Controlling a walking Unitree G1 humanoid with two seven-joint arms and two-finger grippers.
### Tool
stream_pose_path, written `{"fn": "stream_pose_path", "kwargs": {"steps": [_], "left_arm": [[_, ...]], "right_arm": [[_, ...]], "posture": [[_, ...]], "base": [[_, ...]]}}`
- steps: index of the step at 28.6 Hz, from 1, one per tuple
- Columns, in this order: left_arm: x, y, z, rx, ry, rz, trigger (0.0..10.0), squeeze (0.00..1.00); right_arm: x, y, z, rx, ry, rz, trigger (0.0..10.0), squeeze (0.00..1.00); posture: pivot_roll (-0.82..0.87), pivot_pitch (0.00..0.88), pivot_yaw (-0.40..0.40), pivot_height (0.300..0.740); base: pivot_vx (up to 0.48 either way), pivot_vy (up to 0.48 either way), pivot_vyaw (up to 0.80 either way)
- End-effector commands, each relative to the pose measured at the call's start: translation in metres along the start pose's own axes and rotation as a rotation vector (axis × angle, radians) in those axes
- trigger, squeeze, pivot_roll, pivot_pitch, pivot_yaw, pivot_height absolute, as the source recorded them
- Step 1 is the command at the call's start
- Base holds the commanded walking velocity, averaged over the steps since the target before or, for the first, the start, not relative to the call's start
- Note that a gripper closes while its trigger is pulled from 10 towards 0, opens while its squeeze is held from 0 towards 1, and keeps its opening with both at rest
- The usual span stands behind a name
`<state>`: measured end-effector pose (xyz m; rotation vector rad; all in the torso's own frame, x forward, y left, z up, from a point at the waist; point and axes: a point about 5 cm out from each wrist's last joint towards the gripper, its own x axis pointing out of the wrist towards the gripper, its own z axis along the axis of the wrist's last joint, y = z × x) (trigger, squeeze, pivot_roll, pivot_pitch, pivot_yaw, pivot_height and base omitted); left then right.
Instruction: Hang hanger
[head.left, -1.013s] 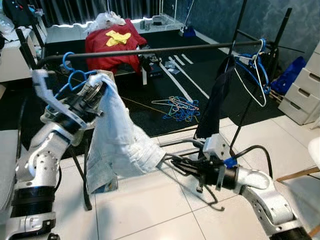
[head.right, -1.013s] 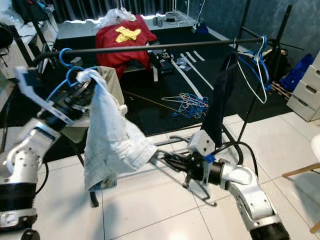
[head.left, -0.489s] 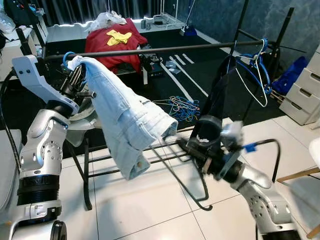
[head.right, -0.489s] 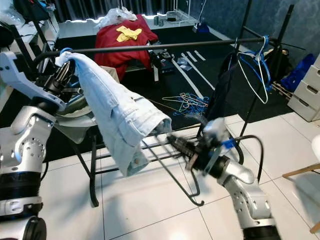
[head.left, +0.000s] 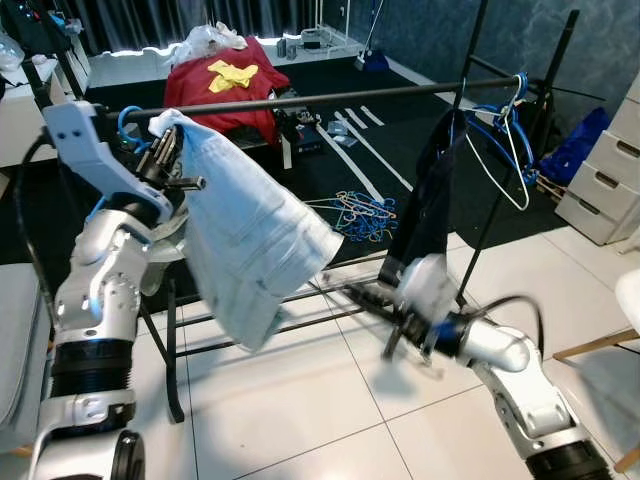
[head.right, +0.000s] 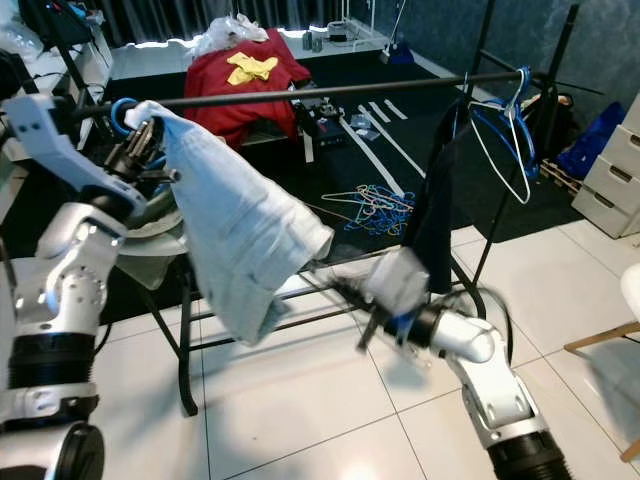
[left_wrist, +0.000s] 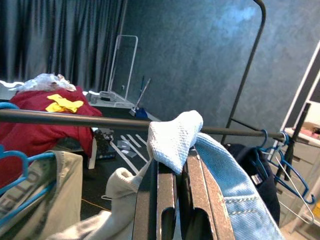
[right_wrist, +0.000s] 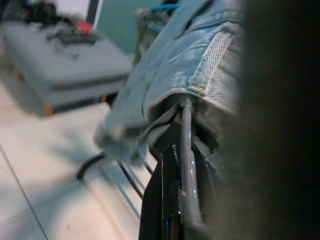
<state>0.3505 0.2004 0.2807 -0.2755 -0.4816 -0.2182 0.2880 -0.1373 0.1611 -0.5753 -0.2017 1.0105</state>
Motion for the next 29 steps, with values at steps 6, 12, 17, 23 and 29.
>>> {"fn": "stream_pose_path", "kwargs": {"steps": [6, 12, 17, 23, 29], "left_arm": [[0.012, -0.013, 0.021, 0.039, -0.102, -0.033, 0.0, 0.0], [0.013, -0.016, 0.023, 0.041, -0.099, -0.05, 0.0, 0.0], [0.011, -0.018, 0.022, 0.021, -0.096, -0.059, 0.0, 0.0], [0.008, -0.023, 0.013, 0.011, -0.065, -0.078, 0.0, 0.0], [0.0, -0.043, 0.026, -0.306, -0.182, -0.246, 0.0, 0.0]], "right_arm": [[0.007, 0.002, -0.013, 0.089, 0.037, -0.023, 0.0, 0.0], [0.011, -0.013, -0.002, 0.219, -0.101, -0.154, 0.0, 0.0], [0.014, -0.034, 0.024, 0.37, -0.355, -0.245, 0.0, 0.0], [0.02, -0.051, 0.056, 0.382, -0.541, -0.215, 0.0, 0.0], [0.018, -0.061, 0.036, 0.437, -0.449, -0.181, 0.0, 0.0]], "posture": [[-0.2, 0.057, 0.032, 0.74], [-0.19, 0.056, 0.034, 0.74], [-0.19, 0.047, 0.035, 0.74], [-0.18, 0.035, 0.027, 0.74], [-0.18, 0.019, 0.009, 0.74]], "base": [[0.0, 0.0, 0.0], [0.0, 0.0, 0.0], [0.0, 0.0, 0.0], [0.0, 0.0, 0.0], [0.0, 0.0, 0.0]]}}
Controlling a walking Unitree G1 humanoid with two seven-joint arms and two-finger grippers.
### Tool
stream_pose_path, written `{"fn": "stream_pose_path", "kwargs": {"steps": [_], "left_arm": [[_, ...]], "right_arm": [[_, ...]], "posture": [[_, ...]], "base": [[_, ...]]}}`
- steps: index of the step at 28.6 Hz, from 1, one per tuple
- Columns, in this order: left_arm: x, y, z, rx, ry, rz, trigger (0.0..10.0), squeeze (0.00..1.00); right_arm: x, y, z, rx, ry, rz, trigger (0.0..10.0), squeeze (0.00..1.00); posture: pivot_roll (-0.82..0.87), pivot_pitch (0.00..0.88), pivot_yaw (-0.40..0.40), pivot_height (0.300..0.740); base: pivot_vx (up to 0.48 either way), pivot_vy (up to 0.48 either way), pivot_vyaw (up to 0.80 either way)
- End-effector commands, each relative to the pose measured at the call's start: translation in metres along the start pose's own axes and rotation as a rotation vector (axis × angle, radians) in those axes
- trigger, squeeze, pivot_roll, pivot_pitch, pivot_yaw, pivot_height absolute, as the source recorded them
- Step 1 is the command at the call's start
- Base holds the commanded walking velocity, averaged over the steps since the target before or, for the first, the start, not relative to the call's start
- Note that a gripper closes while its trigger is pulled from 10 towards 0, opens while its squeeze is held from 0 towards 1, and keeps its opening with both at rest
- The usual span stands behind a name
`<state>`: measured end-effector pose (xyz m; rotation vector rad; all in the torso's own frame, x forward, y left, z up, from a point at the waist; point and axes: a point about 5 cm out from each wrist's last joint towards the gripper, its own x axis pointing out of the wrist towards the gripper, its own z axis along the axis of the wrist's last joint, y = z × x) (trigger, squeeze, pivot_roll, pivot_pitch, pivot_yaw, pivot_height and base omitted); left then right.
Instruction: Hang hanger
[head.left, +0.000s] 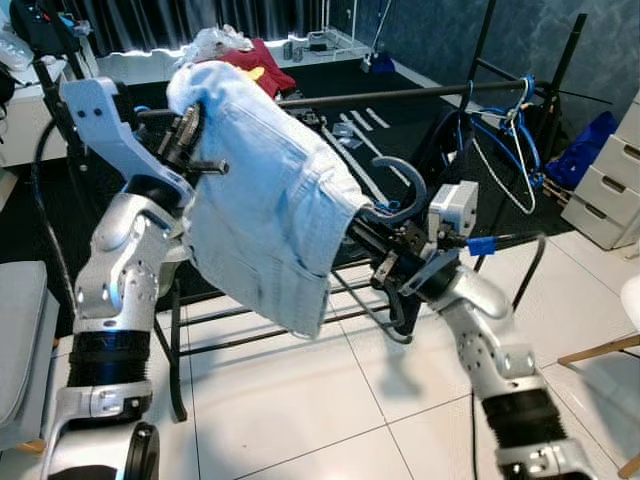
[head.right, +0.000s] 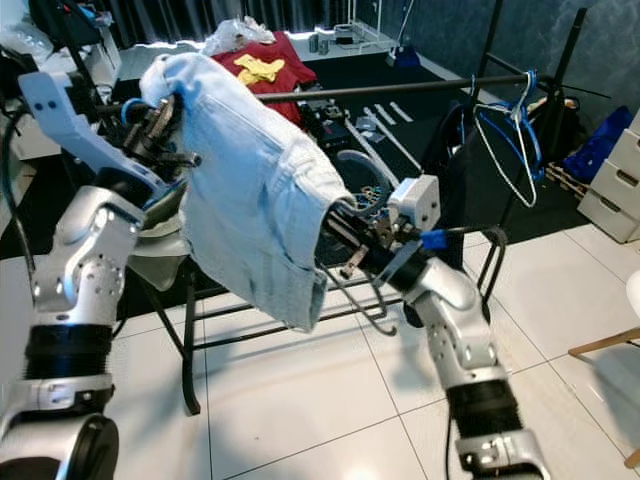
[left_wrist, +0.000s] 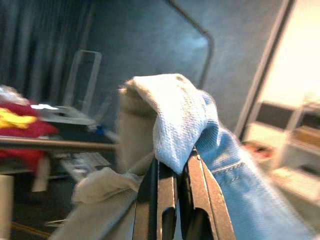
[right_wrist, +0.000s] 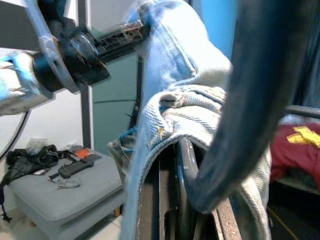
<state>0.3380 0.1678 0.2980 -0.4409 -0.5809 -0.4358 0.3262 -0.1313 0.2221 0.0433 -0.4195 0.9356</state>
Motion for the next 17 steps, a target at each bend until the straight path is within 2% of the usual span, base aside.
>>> {"fn": "stream_pose_path", "kwargs": {"steps": [1, 2, 3, 4, 5, 8, 10, 11, 12, 15, 17], "left_arm": [[0.001, -0.009, 0.015, -0.099, -0.089, -0.066, 0.0, 0.0], [0.001, -0.009, 0.015, -0.099, -0.089, -0.066, 0.0, 0.0], [0.001, -0.011, 0.022, -0.189, -0.138, -0.094, 0.0, 0.0], [0.001, -0.011, 0.022, -0.189, -0.138, -0.094, 0.0, 0.0], [0.0, -0.012, 0.026, -0.225, -0.148, -0.121, 0.0, 0.0], [-0.002, -0.013, 0.025, -0.222, -0.124, -0.141, 0.0, 0.0], [-0.005, -0.012, 0.012, -0.138, -0.019, -0.151, 0.0, 0.0], [-0.005, -0.012, 0.012, -0.138, -0.019, -0.151, 0.0, 0.0], [-0.007, -0.011, 0.004, -0.074, 0.042, -0.149, 0.0, 0.0], [-0.007, -0.011, 0.004, -0.074, 0.042, -0.149, 0.0, 0.0], [-0.011, -0.003, -0.012, 0.056, 0.141, -0.101, 0.0, 0.0]], "right_arm": [[-0.001, -0.002, 0.0, 0.034, -0.005, 0.016, 0.0, 0.0], [-0.001, -0.002, 0.0, 0.034, -0.005, 0.016, 0.0, 0.0], [-0.002, -0.003, 0.0, 0.045, -0.016, 0.007, 0.0, 0.0], [-0.002, -0.003, 0.0, 0.045, -0.016, 0.007, 0.0, 0.0], [-0.002, -0.002, 0.001, 0.065, -0.031, 0.031, 0.0, 0.0], [-0.002, -0.001, 0.003, 0.057, -0.038, 0.05, 0.0, 0.0], [0.002, 0.002, 0.01, 0.073, -0.07, 0.092, 0.0, 0.0], [0.002, 0.002, 0.01, 0.073, -0.07, 0.092, 0.0, 0.0], [0.004, 0.004, 0.013, 0.07, -0.082, 0.103, 0.0, 0.0], [0.004, 0.004, 0.013, 0.07, -0.082, 0.103, 0.0, 0.0], [0.009, 0.007, 0.021, 0.057, -0.11, 0.139, 0.0, 0.0]], "posture": [[-0.18, 0.019, 0.009, 0.74], [-0.18, 0.019, 0.009, 0.74], [-0.18, 0.017, 0.008, 0.74], [-0.18, 0.017, 0.008, 0.74], [-0.17, 0.015, 0.007, 0.74], [-0.18, 0.012, 0.008, 0.74], [-0.17, 0.008, 0.008, 0.74], [-0.17, 0.008, 0.008, 0.74], [-0.17, 0.005, 0.009, 0.74], [-0.17, 0.005, 0.009, 0.74], [-0.18, 0.007, 0.012, 0.74]], "base": [[0.0, 0.0, 0.0], [0.0, 0.0, 0.0], [0.0, 0.0, 0.0], [0.0, 0.0, 0.0], [0.0, 0.0, 0.0], [0.0, 0.0, 0.0], [0.0, 0.0, 0.0], [0.0, 0.0, 0.0], [0.0, 0.0, 0.0], [0.0, 0.0, 0.0], [0.0, 0.0, 0.0]]}}
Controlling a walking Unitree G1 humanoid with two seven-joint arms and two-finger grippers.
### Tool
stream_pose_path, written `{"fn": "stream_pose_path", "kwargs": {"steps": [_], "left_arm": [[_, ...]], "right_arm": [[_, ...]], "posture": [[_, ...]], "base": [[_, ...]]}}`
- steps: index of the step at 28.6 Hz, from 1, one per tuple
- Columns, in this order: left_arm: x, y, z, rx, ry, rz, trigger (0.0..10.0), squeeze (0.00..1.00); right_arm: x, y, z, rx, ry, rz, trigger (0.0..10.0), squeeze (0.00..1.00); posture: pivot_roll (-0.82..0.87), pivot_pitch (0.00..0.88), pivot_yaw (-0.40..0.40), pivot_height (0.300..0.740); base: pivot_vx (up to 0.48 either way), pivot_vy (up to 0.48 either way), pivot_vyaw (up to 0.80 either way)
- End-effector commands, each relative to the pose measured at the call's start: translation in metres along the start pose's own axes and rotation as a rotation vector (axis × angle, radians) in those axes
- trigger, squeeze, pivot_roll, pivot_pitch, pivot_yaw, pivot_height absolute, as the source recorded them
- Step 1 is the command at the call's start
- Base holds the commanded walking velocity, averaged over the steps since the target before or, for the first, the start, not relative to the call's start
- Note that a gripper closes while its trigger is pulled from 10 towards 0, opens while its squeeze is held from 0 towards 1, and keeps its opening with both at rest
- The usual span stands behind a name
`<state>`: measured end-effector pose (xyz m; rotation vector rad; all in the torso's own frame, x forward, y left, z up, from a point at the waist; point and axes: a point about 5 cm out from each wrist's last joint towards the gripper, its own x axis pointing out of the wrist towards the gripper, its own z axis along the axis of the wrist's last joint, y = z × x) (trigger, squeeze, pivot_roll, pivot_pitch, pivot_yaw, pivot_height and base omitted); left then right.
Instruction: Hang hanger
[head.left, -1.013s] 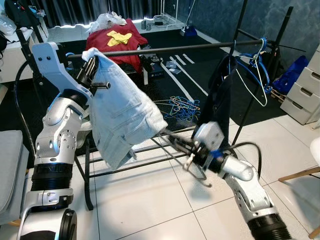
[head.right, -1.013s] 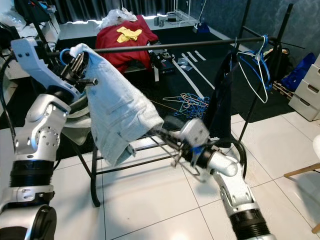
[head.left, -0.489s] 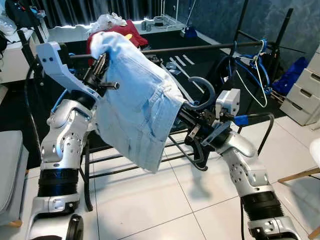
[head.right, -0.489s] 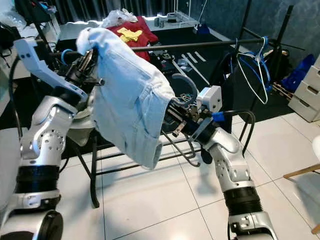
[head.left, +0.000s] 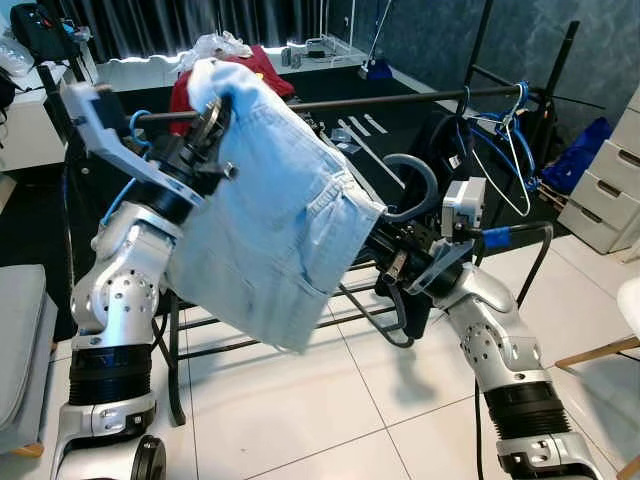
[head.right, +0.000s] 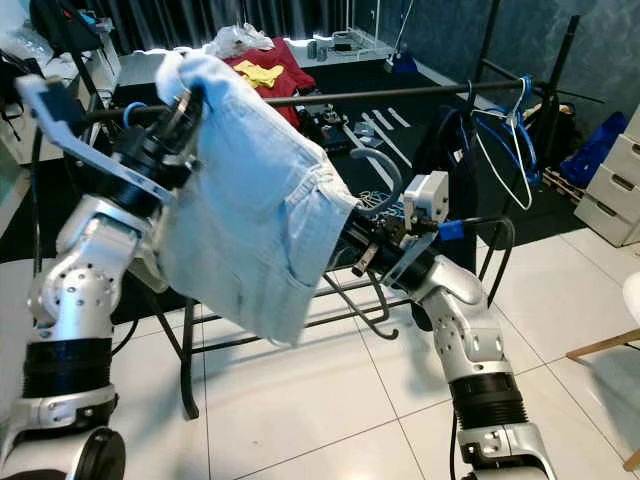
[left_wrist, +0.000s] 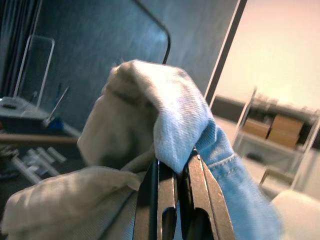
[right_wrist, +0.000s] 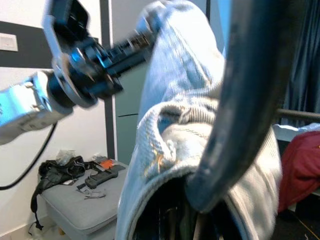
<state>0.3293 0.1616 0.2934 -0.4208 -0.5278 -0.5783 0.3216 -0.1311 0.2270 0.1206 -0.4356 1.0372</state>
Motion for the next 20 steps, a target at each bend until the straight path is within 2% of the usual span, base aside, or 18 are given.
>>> {"fn": "stream_pose_path", "kwargs": {"steps": [1, 2, 3, 4, 7, 8, 9, 11, 13, 14, 15, 20], "left_arm": [[-0.003, 0.005, -0.009, 0.086, 0.068, 0.026, 0.0, 0.0], [-0.005, 0.013, -0.016, 0.183, 0.121, 0.077, 6.7, 0.0], [-0.005, 0.013, -0.016, 0.183, 0.121, 0.077, 6.7, 0.0], [-0.007, 0.022, -0.02, 0.27, 0.158, 0.133, 10.0, 0.0], [-0.007, 0.022, -0.02, 0.27, 0.158, 0.133, 10.0, 0.0], [-0.009, 0.031, -0.022, 0.332, 0.179, 0.189, 10.0, 0.0], [-0.009, 0.031, -0.022, 0.332, 0.179, 0.189, 10.0, 0.0], [-0.017, 0.053, -0.02, 0.411, 0.185, 0.326, 10.0, 0.01], [-0.017, 0.053, -0.02, 0.411, 0.185, 0.326, 10.0, 0.01], [-0.021, 0.059, -0.017, 0.421, 0.176, 0.371, 10.0, 0.73], [-0.024, 0.064, -0.015, 0.433, 0.18, 0.398, 10.0, 1.0], [-0.031, 0.075, -0.007, 0.491, 0.176, 0.47, 10.0, 1.0]], "right_arm": [[0.01, 0.004, 0.014, -0.021, -0.055, 0.056, 0.0, 0.0], [0.013, 0.006, 0.019, -0.029, -0.075, 0.069, 0.0, 0.0], [0.013, 0.006, 0.019, -0.029, -0.075, 0.069, 0.0, 0.0], [0.015, 0.007, 0.023, -0.035, -0.093, 0.079, 0.0, 0.0], [0.015, 0.007, 0.023, -0.035, -0.093, 0.079, 0.0, 0.0], [0.017, 0.007, 0.027, -0.04, -0.108, 0.082, 0.0, 0.0], [0.017, 0.007, 0.027, -0.04, -0.108, 0.082, 0.0, 0.0], [0.017, 0.007, 0.033, -0.048, -0.126, 0.084, 0.0, 0.0], [0.017, 0.007, 0.033, -0.048, -0.126, 0.084, 0.0, 0.0], [0.017, 0.007, 0.035, -0.049, -0.13, 0.084, 0.0, 0.0], [0.017, 0.007, 0.036, -0.051, -0.131, 0.083, 0.0, 0.0], [0.015, 0.006, 0.038, -0.052, -0.128, 0.08, 0.0, 0.0]], "posture": [[-0.18, 0.007, 0.012, 0.74], [-0.18, 0.008, 0.011, 0.74], [-0.18, 0.008, 0.011, 0.74], [-0.18, 0.008, 0.012, 0.74], [-0.18, 0.008, 0.012, 0.74], [-0.18, 0.011, 0.014, 0.74], [-0.18, 0.011, 0.014, 0.74], [-0.18, 0.017, 0.017, 0.74], [-0.18, 0.017, 0.017, 0.74], [-0.19, 0.022, 0.019, 0.74], [-0.19, 0.026, 0.02, 0.74], [-0.19, 0.035, 0.02, 0.74]], "base": [[0.0, 0.0, 0.0], [0.0, 0.0, 0.0], [0.0, 0.0, 0.0], [0.0, 0.0, 0.0], [0.0, 0.0, 0.0], [0.0, 0.0, 0.0], [0.0, 0.0, 0.0], [0.0, 0.0, 0.0], [0.0, 0.0, 0.0], [0.0, 0.0, 0.0], [0.0, 0.0, 0.0], [0.0, 0.0, 0.0]]}}
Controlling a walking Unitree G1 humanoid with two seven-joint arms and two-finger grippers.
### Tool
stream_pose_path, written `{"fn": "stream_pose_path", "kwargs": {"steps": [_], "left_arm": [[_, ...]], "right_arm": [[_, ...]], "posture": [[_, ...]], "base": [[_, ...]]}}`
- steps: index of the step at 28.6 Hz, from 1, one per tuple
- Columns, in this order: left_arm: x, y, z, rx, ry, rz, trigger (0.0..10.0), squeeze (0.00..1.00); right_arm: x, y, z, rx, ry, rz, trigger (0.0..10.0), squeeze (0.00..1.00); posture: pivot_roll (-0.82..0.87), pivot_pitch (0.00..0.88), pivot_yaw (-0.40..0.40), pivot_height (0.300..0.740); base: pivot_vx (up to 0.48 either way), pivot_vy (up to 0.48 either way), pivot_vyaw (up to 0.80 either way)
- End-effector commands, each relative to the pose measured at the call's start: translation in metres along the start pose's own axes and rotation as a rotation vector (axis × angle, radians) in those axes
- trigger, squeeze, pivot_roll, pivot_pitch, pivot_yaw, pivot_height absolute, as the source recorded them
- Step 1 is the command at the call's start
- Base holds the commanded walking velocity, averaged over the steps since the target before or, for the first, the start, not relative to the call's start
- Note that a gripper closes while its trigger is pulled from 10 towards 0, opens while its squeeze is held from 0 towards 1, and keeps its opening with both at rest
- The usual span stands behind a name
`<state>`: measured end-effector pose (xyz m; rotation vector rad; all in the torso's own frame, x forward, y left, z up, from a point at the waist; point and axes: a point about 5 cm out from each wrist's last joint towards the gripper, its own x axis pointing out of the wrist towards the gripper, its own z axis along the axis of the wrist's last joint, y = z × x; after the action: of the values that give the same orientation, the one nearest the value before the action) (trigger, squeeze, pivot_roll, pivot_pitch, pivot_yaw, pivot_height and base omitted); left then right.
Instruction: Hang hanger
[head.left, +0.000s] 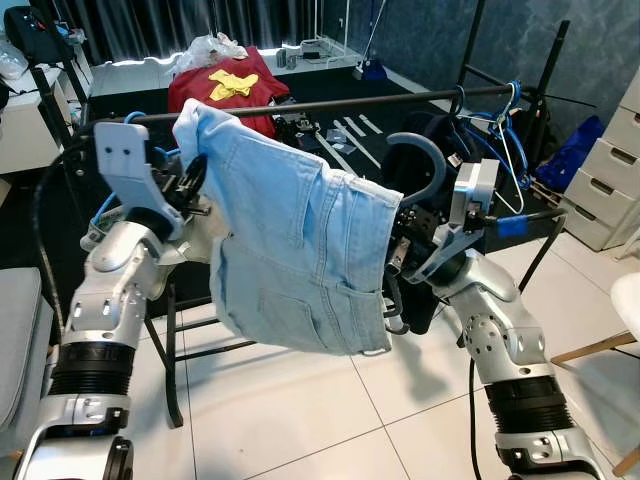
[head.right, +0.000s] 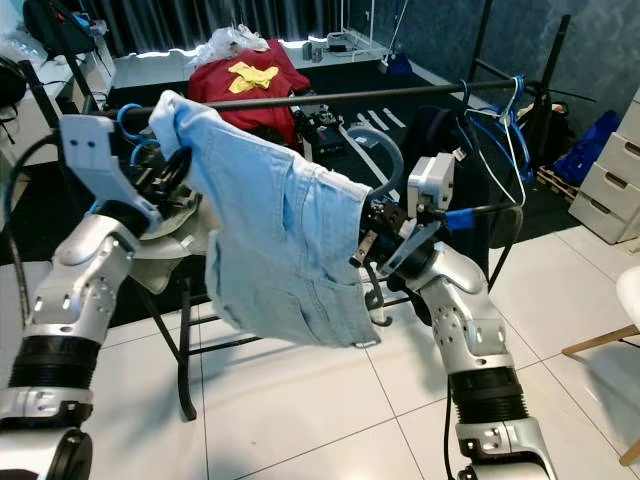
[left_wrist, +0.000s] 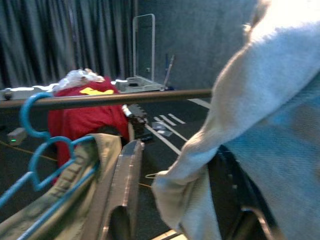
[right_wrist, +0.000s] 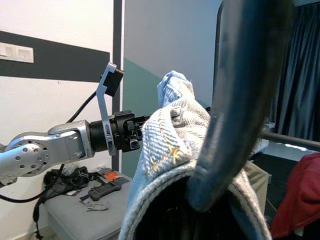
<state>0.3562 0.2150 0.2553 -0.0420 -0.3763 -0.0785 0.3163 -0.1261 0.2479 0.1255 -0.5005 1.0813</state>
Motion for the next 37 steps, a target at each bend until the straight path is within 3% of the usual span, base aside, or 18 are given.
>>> {"fn": "stream_pose_path", "kwargs": {"steps": [1, 2, 3, 10, 12, 15, 17, 18, 19, 21, 22, 23, 26, 27, 30, 33, 35, 37], "left_arm": [[-0.005, 0.022, -0.002, 0.084, 0.01, 0.085, 10.0, 1.0], [-0.005, 0.022, -0.002, 0.084, 0.01, 0.085, 10.0, 1.0], [-0.007, 0.031, -0.002, 0.132, 0.015, 0.115, 10.0, 0.0], [-0.019, 0.059, 0.003, 0.175, -0.01, 0.212, 10.0, 0.0], [-0.019, 0.059, 0.003, 0.175, -0.01, 0.212, 10.0, 0.0], [-0.029, 0.084, 0.026, 0.225, -0.13, 0.316, 10.0, 0.0], [-0.035, 0.094, 0.039, 0.205, -0.205, 0.292, 10.0, 0.0], [-0.034, 0.085, 0.039, 0.132, -0.216, 0.178, 10.0, 0.0], [-0.034, 0.085, 0.039, 0.132, -0.216, 0.178, 10.0, 0.0], [-0.037, 0.056, 0.036, 0.033, -0.223, -0.099, 10.0, 0.0], [-0.037, 0.056, 0.036, 0.033, -0.223, -0.099, 10.0, 0.0], [-0.04, 0.045, 0.035, 0.014, -0.224, -0.198, 10.0, 0.0], [-0.041, 0.044, 0.038, 0.027, -0.255, -0.191, 10.0, 0.0], [-0.038, 0.054, 0.043, 0.023, -0.277, -0.103, 10.0, 0.0], [-0.035, 0.063, 0.044, 0.057, -0.257, -0.064, 10.0, 0.0], [-0.034, 0.063, 0.043, 0.072, -0.24, -0.073, 10.0, 0.0], [-0.033, 0.051, 0.042, 0.0, -0.244, -0.167, 10.0, 0.0], [-0.033, 0.051, 0.042, 0.0, -0.244, -0.167, 10.0, 0.0]], "right_arm": [[0.004, 0.0, 0.02, -0.035, -0.066, 0.03, 0.0, 0.0], [0.004, 0.0, 0.02, -0.035, -0.066, 0.03, 0.0, 0.0], [0.003, -0.001, 0.022, -0.036, -0.057, 0.028, 0.0, 0.0], [-0.006, -0.013, 0.025, -0.052, -0.024, -0.041, 0.0, 0.0], [-0.006, -0.013, 0.025, -0.052, -0.024, -0.041, 0.0, 0.0], [-0.017, -0.022, 0.021, -0.058, 0.056, -0.084, 0.0, 0.0], [-0.025, -0.025, 0.018, -0.051, 0.092, -0.107, 0.0, 0.0], [-0.027, -0.026, 0.018, -0.045, 0.092, -0.113, 0.0, 0.0], [-0.027, -0.026, 0.018, -0.045, 0.092, -0.113, 0.0, 0.0], [-0.028, -0.028, 0.019, -0.037, 0.093, -0.119, 0.0, 0.0], [-0.028, -0.028, 0.019, -0.037, 0.093, -0.119, 0.0, 0.0], [-0.029, -0.029, 0.019, -0.033, 0.095, -0.121, 0.0, 0.0], [-0.031, -0.031, 0.02, -0.025, 0.105, -0.123, 0.0, 0.0], [-0.033, -0.032, 0.02, -0.023, 0.116, -0.124, 0.0, 0.0], [-0.037, -0.031, 0.019, -0.004, 0.141, -0.099, 0.0, 0.0], [-0.038, -0.029, 0.018, 0.008, 0.151, -0.084, 0.0, 0.0], [-0.04, -0.024, 0.015, 0.037, 0.17, -0.048, 0.0, 0.0], [-0.04, -0.024, 0.015, 0.037, 0.17, -0.048, 0.0, 0.0]], "posture": [[-0.19, 0.038, 0.019, 0.74], [-0.19, 0.038, 0.019, 0.74], [-0.19, 0.043, 0.016, 0.74], [-0.19, 0.054, 0.008, 0.74], [-0.19, 0.054, 0.008, 0.74], [-0.19, 0.061, -0.002, 0.74], [-0.19, 0.061, -0.008, 0.74], [-0.18, 0.064, -0.01, 0.74], [-0.18, 0.064, -0.01, 0.74], [-0.18, 0.065, -0.016, 0.74], [-0.18, 0.065, -0.016, 0.74], [-0.18, 0.066, -0.018, 0.74], [-0.18, 0.067, -0.022, 0.74], [-0.18, 0.065, -0.025, 0.74], [-0.18, 0.065, -0.029, 0.74], [-0.18, 0.065, -0.029, 0.74], [-0.18, 0.067, -0.028, 0.74], [-0.18, 0.067, -0.028, 0.74]], "base": [[0.0, 0.0, 0.0], [0.0, 0.0, 0.0], [0.0, 0.0, 0.0], [0.0, 0.0, 0.0], [0.0, 0.0, 0.0], [0.0, 0.0, 0.0], [0.0, 0.0, 0.0], [0.0, 0.0, 0.0], [0.0, 0.0, 0.0], [0.0, 0.0, 0.0], [0.0, 0.0, 0.0], [0.0, 0.0, 0.0], [0.0, 0.0, 0.0], [0.0, 0.0, 0.0], [0.0, 0.0, 0.0], [0.0, 0.0, 0.0], [0.0, 0.0, 0.0], [0.0, 0.0, 0.0]]}}
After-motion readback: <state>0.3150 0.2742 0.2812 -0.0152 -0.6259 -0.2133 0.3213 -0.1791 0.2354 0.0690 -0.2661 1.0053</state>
